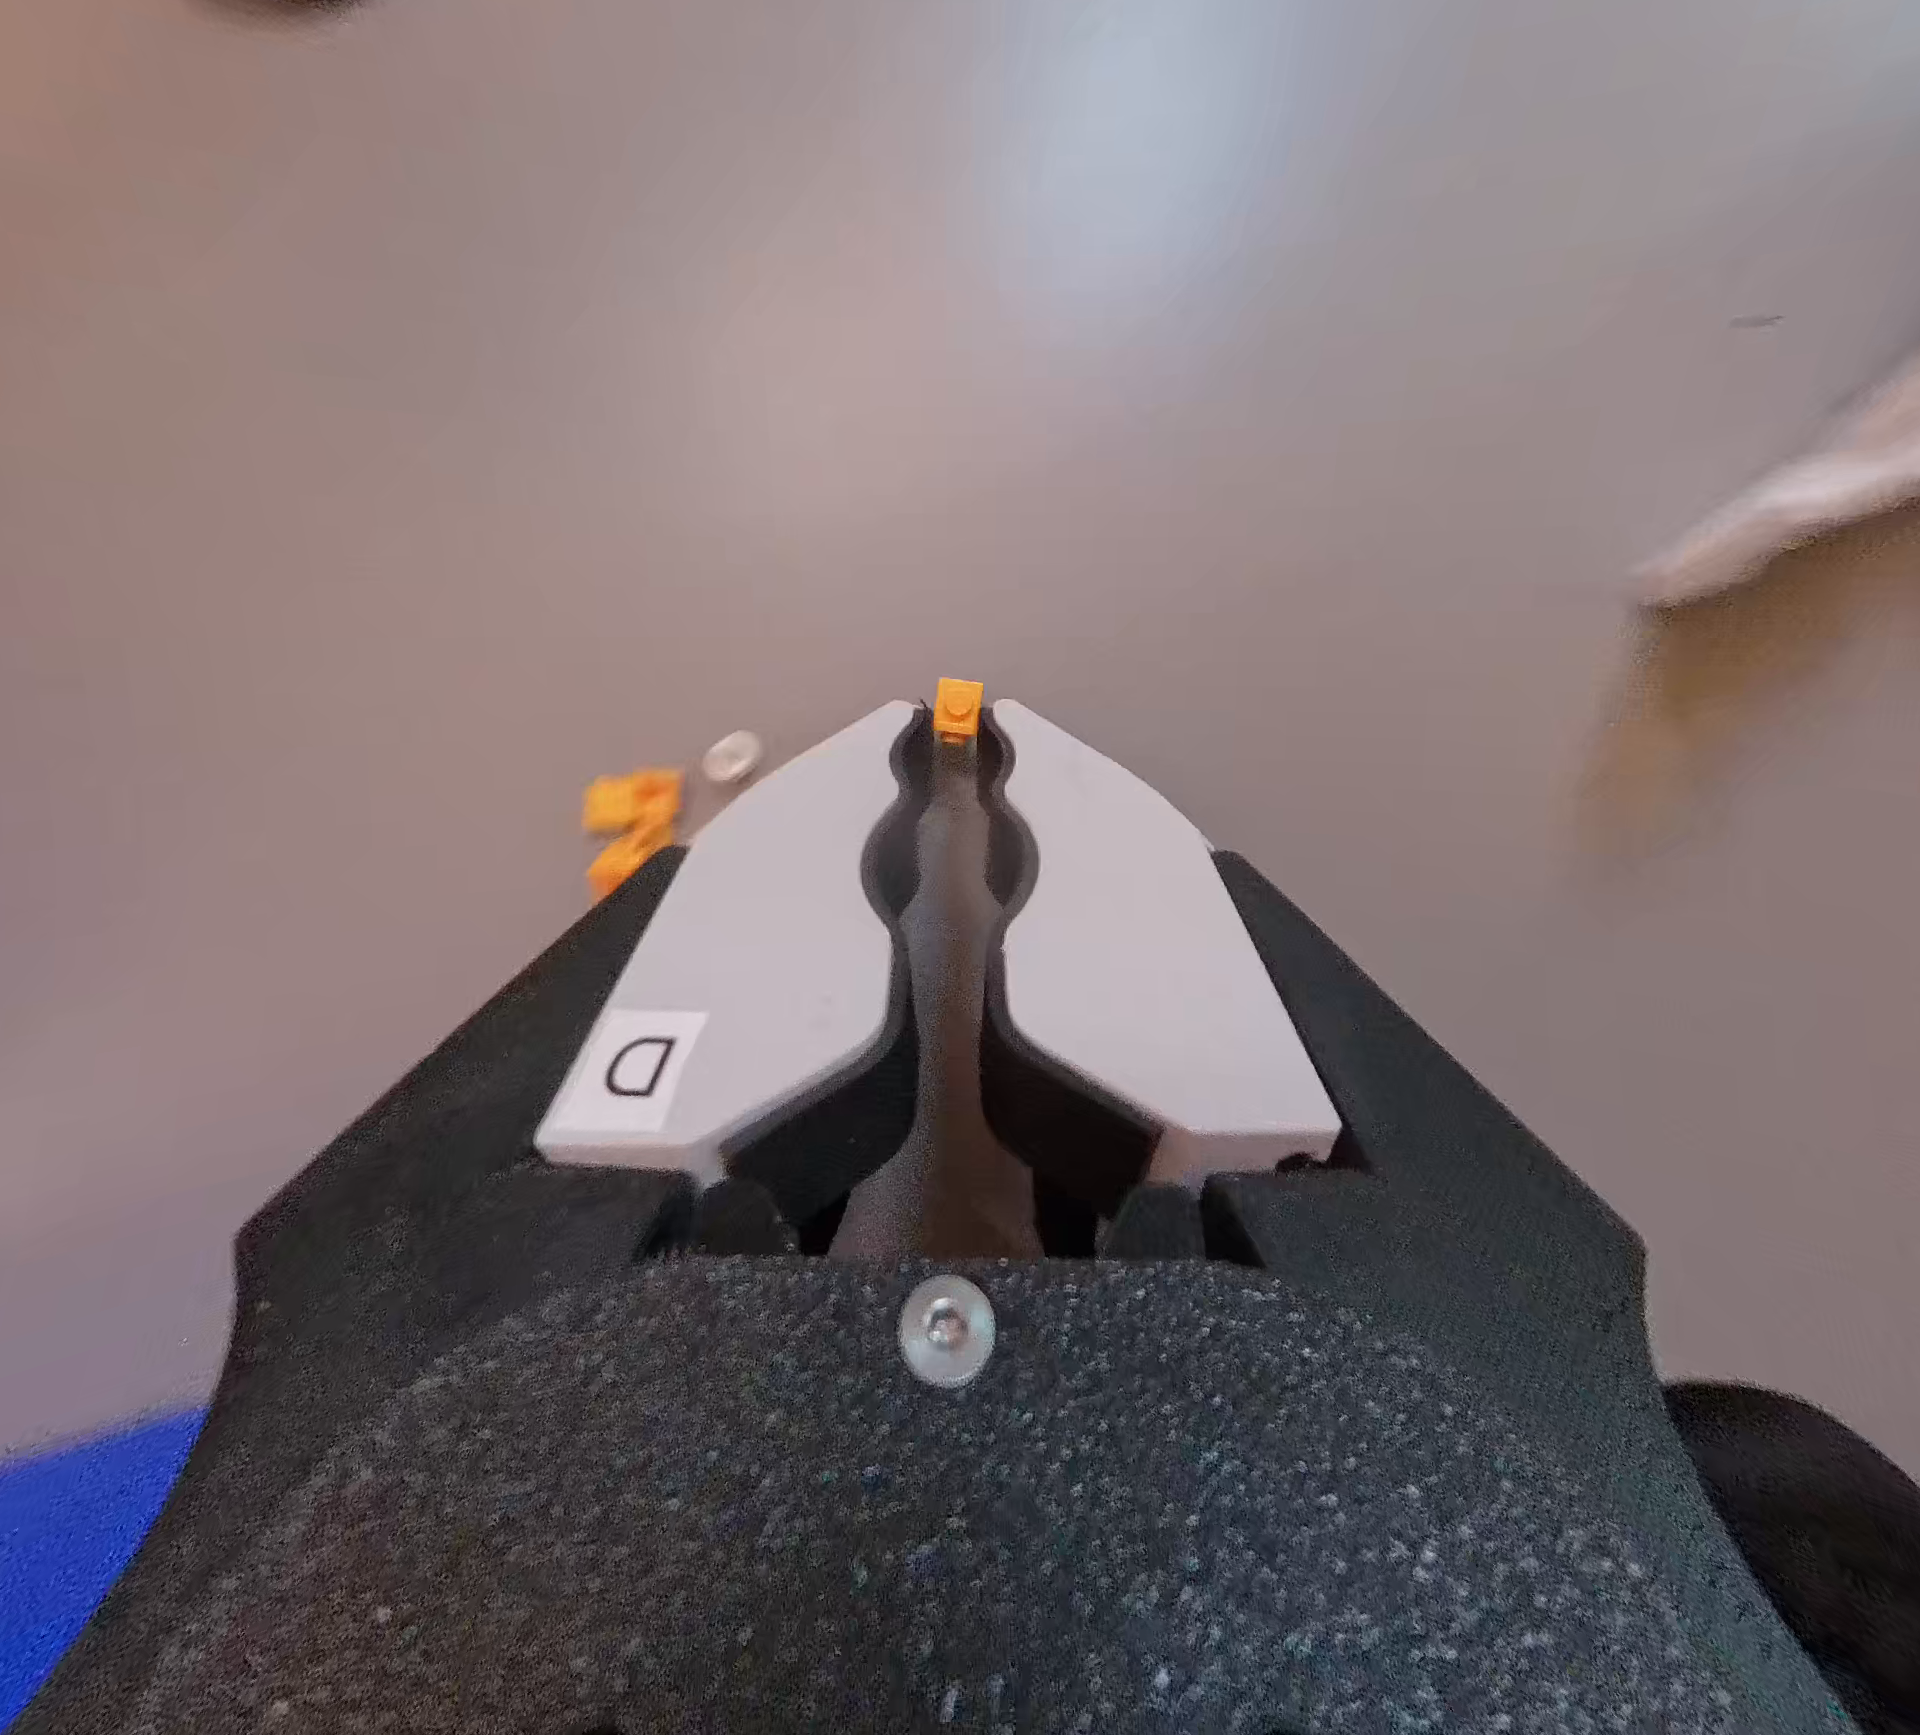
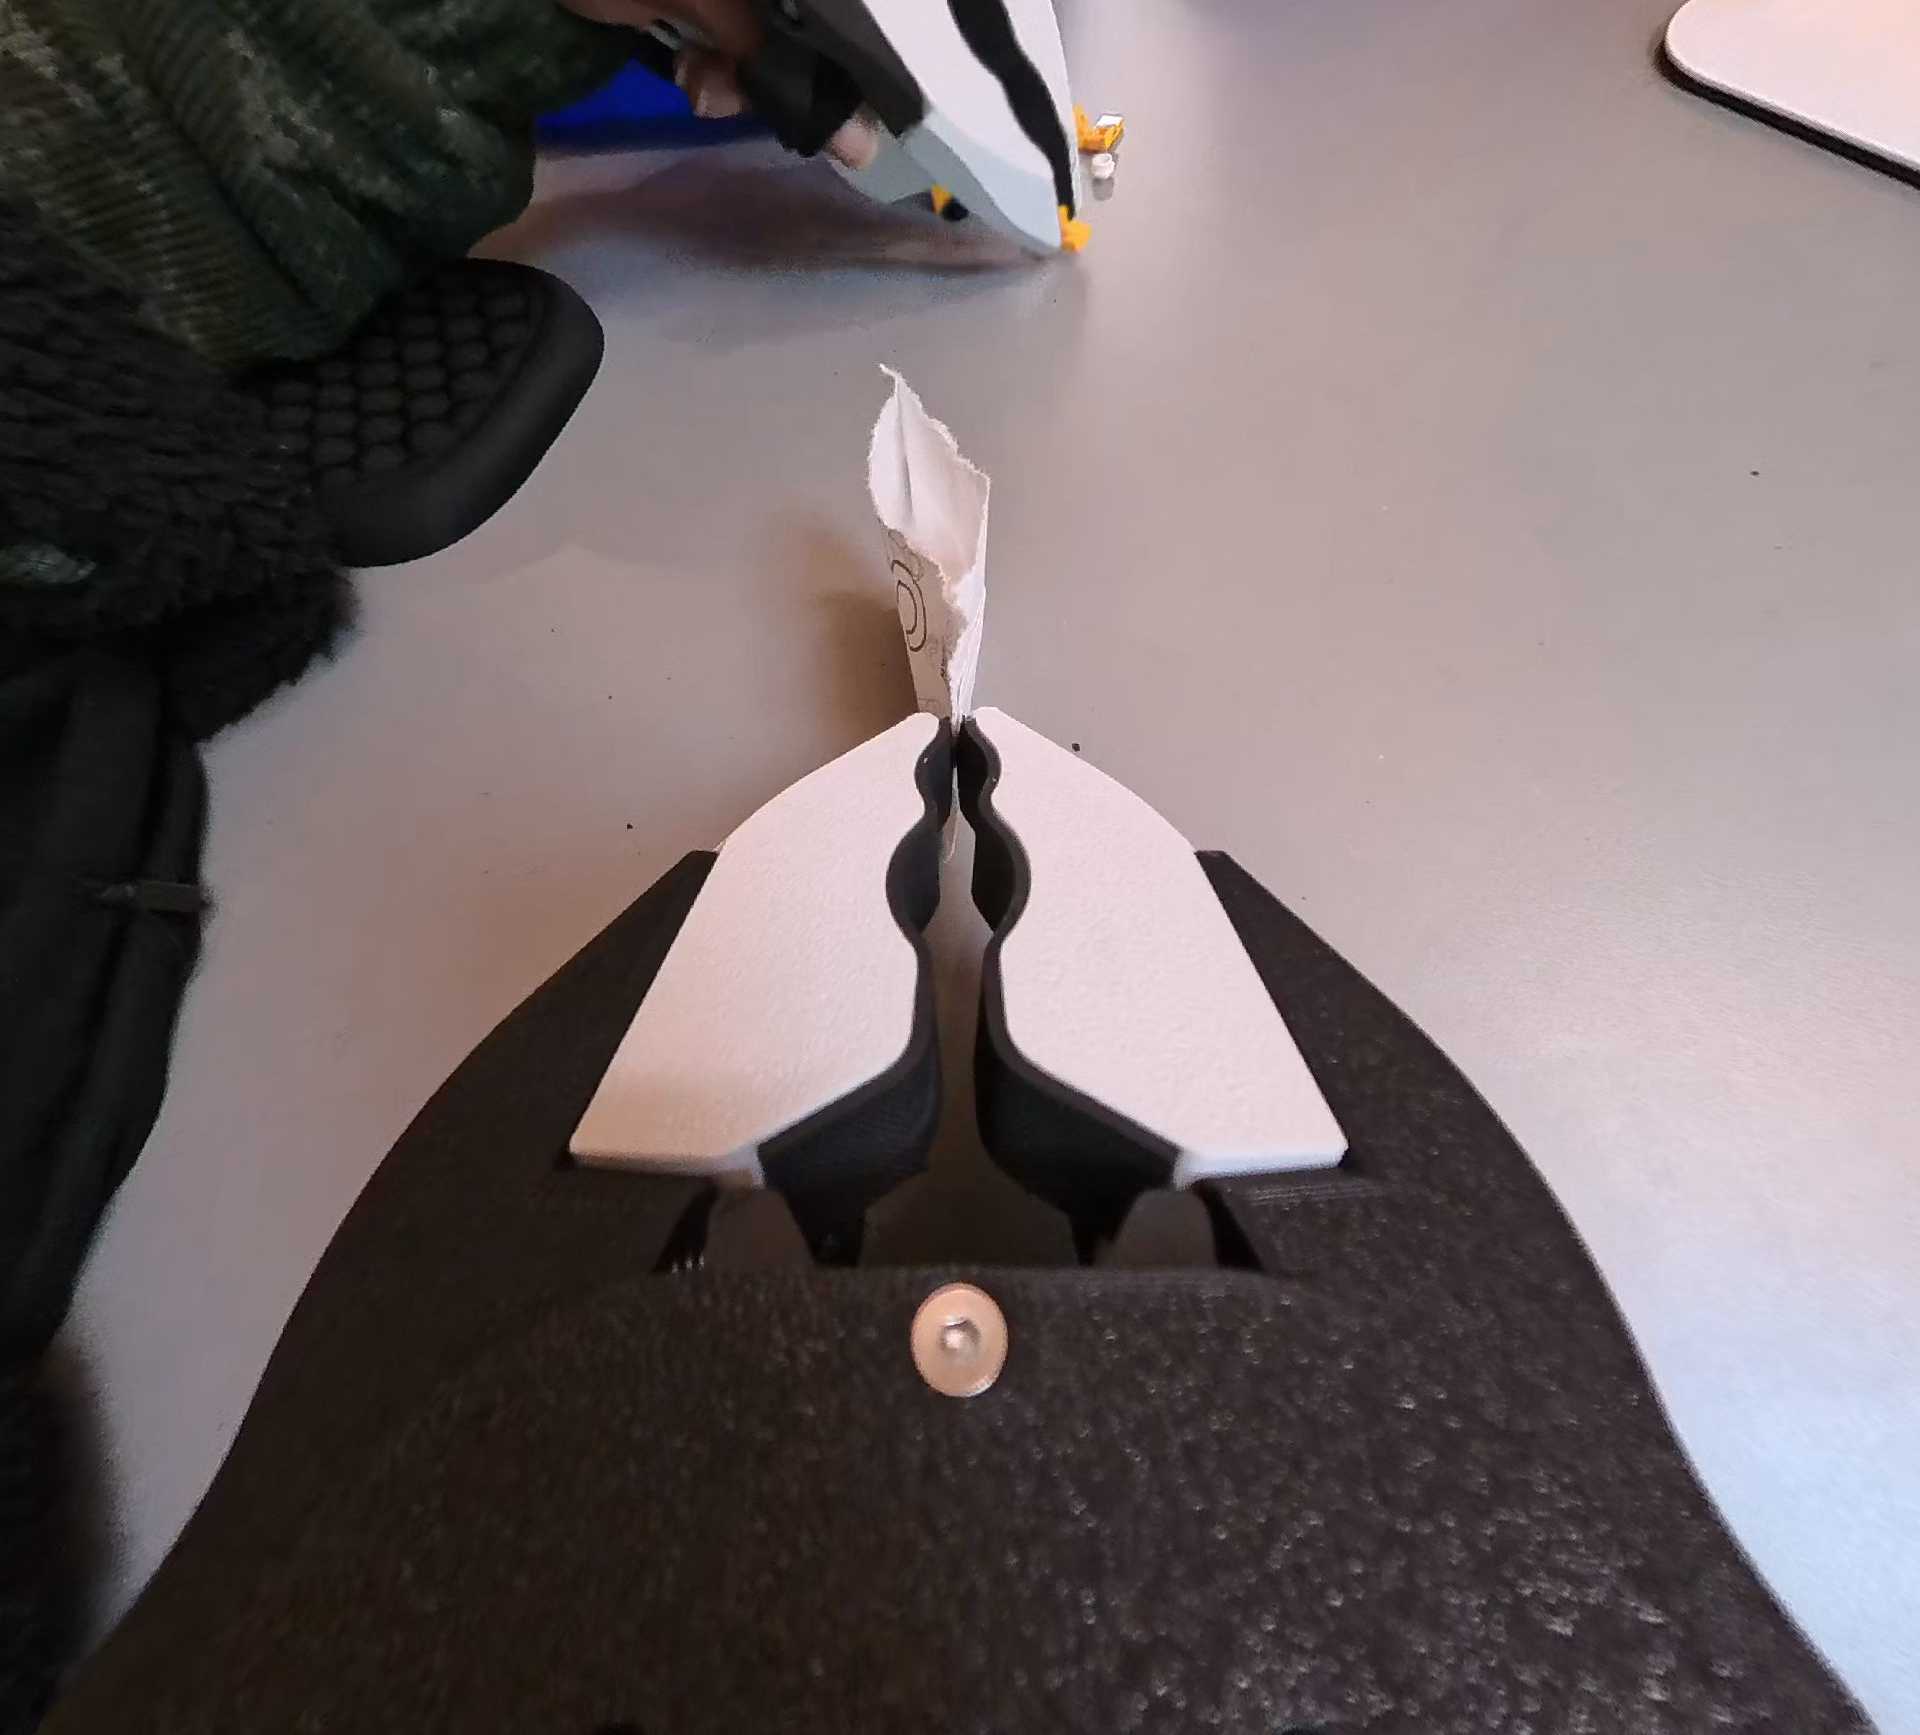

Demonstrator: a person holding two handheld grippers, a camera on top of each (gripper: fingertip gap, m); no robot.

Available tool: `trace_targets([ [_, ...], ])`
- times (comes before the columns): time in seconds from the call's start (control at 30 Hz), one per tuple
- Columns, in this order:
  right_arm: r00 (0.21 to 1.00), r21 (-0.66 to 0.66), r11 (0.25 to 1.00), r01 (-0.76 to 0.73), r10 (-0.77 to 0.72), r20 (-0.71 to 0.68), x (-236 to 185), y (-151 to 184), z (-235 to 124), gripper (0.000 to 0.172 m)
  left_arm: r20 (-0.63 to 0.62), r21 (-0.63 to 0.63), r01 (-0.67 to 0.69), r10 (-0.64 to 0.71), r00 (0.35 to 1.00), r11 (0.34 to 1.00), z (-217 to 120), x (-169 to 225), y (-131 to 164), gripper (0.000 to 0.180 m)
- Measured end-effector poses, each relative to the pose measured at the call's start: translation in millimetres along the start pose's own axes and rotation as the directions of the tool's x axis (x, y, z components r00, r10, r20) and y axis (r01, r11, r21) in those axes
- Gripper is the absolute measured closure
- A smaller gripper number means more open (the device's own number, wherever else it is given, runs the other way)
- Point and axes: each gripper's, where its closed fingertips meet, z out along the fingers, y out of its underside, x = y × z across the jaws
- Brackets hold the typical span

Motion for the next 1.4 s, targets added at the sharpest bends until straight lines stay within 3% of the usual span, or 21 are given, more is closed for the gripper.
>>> trace_targets([
  [0.1, 1.0, -0.005, 1.0, -0.001, 0.001, -0.002, 0.2, 0.5, 1.2, 0.172, -0.177, 0.222, -0.144, 0.185, 0.967, 0.964, -18.5, 56.1, -39.9, 0.173],
  [0.2, 1.0, -0.009, 1.0, 0.007, -0.007, 0.006, -3.0, 0.0, 4.1, 0.172, -0.222, 0.383, -0.288, 0.39, 0.894, 0.878, -36.0, 110.2, -64.7, 0.173],
  [0.33, 1.0, -0.011, 1.0, 0.014, -0.014, 0.012, -5.5, -0.1, 5.4, 0.172, -0.213, 0.393, -0.397, 0.502, 0.838, 0.83, -30.9, 142.0, -65.7, 0.173],
  [0.57, 1.0, -0.001, 1.0, 0.009, -0.009, 0.009, -4.0, -1.1, 3.4, 0.172, -0.165, 0.353, -0.437, 0.515, 0.841, 0.827, -30.4, 126.2, -58.8, 0.156],
  [0.67, 1.0, 0.005, 1.0, 0.004, -0.004, 0.004, -2.0, -1.7, 1.6, 0.172, -0.132, 0.279, -0.383, 0.43, 0.893, 0.881, -39.3, 93.4, -48.9, 0.154],
  [0.77, 1.0, 0.004, 1.0, 0.0, 0.0, 0.002, -0.6, -1.1, 1.7, 0.172, -0.018, 0.135, -0.268, 0.273, 0.962, 0.954, -39.5, 47.0, -32.4, 0.155],
  [0.9, 1.0, 0.0, 1.0, -0.005, 0.005, 0.006, -0.8, 0.2, 2.7, 0.172, 0.106, -0.088, -0.167, 0.175, 0.979, 0.982, -23.1, 8.6, 4.6, 0.151],
  [1.0, 1.0, 0.0, 1.0, -0.006, 0.006, 0.006, -0.7, 0.5, 2.3, 0.172, 0.144, -0.115, -0.069, 0.086, 0.986, 0.991, -13.7, -5.4, 12.1, 0.152],
  [1.23, 1.0, 0.0, 1.0, -0.007, 0.007, 0.012, -1.1, 0.6, 1.7, 0.172, 0.082, -0.08, 0.091, -0.085, 0.993, 0.993, -4.5, -13.7, 17.7, 0.155],
  [1.4, 1.0, 0.001, 1.0, -0.011, 0.011, 0.017, -1.4, 0.7, 1.8, 0.172, 0.0, -0.044, 0.134, -0.134, 0.991, 0.99, -2.4, -9.9, 16.1, 0.165],
])
